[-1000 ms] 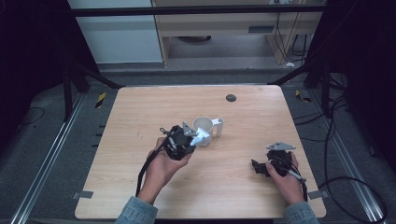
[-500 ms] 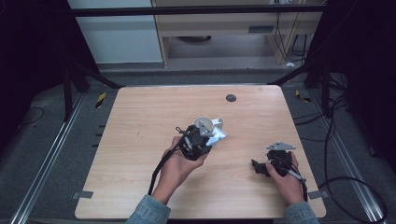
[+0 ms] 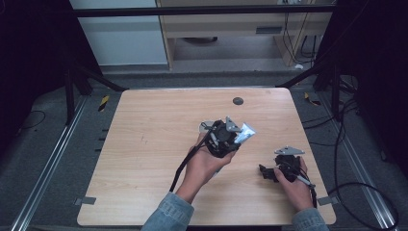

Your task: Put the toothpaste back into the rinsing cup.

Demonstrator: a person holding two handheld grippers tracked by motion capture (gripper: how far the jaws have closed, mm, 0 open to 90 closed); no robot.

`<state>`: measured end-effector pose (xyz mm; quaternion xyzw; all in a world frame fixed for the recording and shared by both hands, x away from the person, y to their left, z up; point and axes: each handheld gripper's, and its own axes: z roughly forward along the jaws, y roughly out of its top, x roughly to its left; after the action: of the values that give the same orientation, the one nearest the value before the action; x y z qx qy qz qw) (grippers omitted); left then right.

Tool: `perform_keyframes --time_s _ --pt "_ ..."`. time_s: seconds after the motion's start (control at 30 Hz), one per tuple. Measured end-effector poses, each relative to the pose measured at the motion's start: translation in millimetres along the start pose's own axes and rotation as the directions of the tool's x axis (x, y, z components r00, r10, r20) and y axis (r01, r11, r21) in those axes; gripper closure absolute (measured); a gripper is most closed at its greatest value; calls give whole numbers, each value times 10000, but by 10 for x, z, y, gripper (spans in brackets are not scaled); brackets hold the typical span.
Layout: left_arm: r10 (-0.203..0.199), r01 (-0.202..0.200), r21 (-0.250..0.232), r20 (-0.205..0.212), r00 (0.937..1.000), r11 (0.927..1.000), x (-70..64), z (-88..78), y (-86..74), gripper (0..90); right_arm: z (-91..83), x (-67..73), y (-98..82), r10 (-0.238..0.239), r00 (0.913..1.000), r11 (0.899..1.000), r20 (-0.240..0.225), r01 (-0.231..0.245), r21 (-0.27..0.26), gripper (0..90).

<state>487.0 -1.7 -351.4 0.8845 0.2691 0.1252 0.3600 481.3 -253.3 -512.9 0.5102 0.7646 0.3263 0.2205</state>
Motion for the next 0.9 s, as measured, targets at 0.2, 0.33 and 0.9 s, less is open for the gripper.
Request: perform_keyframes --time_s 0.2,0.33,0.9 --pt "66 -67 -172 -94 9999 9998 -66 160 199 779 -1 -1 0 -22 10000 10000 21 22 17 5" --pt "59 -65 -313 -208 9998 9995 -54 184 273 779 -1 -1 0 -13 10000 10000 12 13 -1 5" --pt "-138 90 -1000 -471 9988 9949 31 165 531 779 -1 -1 0 -26 10000 10000 18 26 15 5"
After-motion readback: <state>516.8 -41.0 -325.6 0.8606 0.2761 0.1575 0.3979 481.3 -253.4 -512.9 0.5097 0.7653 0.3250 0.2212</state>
